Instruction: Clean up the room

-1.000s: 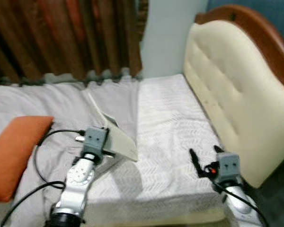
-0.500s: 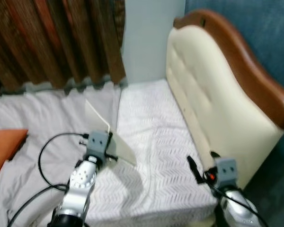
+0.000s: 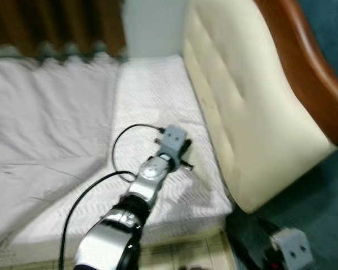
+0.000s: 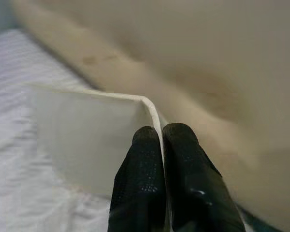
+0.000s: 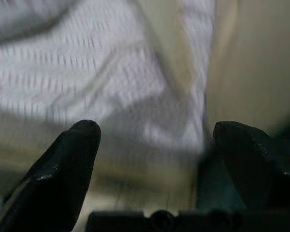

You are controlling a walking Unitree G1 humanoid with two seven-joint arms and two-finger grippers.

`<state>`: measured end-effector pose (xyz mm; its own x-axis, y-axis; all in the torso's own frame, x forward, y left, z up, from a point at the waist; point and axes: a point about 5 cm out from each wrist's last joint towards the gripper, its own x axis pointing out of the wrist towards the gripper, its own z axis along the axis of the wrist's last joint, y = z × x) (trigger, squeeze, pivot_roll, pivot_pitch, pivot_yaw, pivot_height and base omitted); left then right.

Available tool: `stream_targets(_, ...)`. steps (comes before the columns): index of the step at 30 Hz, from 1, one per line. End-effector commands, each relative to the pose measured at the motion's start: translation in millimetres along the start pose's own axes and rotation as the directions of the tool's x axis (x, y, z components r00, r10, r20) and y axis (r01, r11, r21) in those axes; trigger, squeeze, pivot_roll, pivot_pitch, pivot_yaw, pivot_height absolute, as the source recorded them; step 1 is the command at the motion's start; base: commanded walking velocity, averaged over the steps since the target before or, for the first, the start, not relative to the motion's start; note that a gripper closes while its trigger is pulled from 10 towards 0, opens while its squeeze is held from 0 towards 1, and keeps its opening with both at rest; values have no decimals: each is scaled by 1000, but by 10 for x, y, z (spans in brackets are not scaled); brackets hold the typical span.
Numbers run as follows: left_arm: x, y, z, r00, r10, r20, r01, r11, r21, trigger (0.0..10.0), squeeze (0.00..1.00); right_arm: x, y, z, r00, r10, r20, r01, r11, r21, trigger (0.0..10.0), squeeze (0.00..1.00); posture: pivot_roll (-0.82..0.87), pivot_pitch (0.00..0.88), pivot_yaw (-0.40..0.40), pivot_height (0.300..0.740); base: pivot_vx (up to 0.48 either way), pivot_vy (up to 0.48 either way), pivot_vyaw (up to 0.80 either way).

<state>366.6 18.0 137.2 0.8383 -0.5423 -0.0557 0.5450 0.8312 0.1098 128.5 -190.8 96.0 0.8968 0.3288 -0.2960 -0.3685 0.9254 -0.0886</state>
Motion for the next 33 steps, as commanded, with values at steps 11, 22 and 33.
stream_targets(11,-775,1087,-602,917,392,-78,-391,920,30,10000,0,-154,281,84,996,52,-68,-47,997,69,10000,0,-385,524,-85,740,0,0,0)
stream_targets(22,-1650,1691,-984,742,648,-174,-633,762,139,10000,0,-8,198,34,995,59,-80,-55,997,57,10000,0,-297,503,-91,740,0,0,0)
stream_targets(33,-1326,956,-1430,703,557,-442,-671,725,-155,10000,0,-14,208,76,993,89,-84,-87,996,27,10000,0,-379,516,-130,740,0,0,0)
